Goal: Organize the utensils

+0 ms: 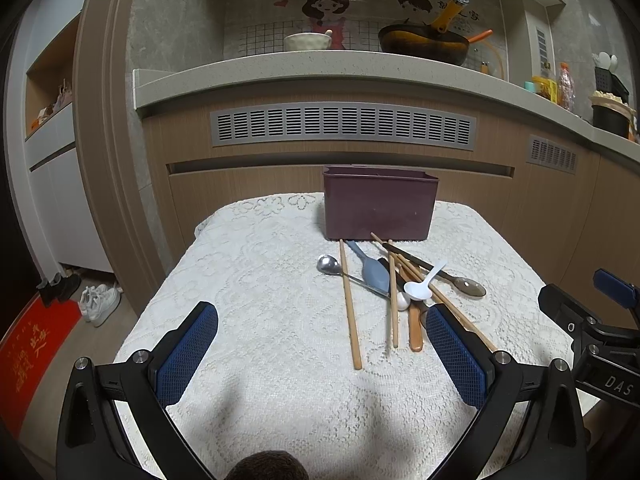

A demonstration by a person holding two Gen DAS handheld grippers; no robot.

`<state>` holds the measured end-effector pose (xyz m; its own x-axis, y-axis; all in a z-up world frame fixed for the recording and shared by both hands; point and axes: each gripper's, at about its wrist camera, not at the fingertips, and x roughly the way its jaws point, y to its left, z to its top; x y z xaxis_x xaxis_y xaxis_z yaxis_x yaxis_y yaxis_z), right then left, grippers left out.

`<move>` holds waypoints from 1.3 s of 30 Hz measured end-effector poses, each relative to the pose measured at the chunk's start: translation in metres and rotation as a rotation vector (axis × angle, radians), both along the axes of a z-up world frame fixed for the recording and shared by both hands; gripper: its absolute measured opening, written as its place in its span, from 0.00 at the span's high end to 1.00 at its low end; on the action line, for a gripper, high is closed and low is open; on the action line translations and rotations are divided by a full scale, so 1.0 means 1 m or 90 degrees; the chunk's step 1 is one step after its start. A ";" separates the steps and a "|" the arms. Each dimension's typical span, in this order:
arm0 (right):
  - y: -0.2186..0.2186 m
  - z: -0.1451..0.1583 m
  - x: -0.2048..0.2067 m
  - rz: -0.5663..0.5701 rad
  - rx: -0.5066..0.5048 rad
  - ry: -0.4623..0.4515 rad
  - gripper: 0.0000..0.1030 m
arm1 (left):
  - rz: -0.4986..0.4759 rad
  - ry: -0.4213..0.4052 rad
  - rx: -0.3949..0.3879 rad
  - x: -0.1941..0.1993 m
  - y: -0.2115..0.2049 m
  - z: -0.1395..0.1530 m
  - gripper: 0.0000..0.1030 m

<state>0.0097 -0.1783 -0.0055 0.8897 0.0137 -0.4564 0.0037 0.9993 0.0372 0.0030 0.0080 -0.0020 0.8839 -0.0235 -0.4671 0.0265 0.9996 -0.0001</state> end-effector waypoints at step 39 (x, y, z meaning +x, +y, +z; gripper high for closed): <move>-0.005 0.009 0.034 0.012 -0.016 0.000 0.00 | -0.009 0.021 0.006 0.047 0.003 0.003 0.00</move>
<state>0.0440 -0.1829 0.0031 0.8896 0.0183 -0.4564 -0.0146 0.9998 0.0116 0.0502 0.0114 0.0014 0.8679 -0.0316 -0.4957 0.0408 0.9991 0.0077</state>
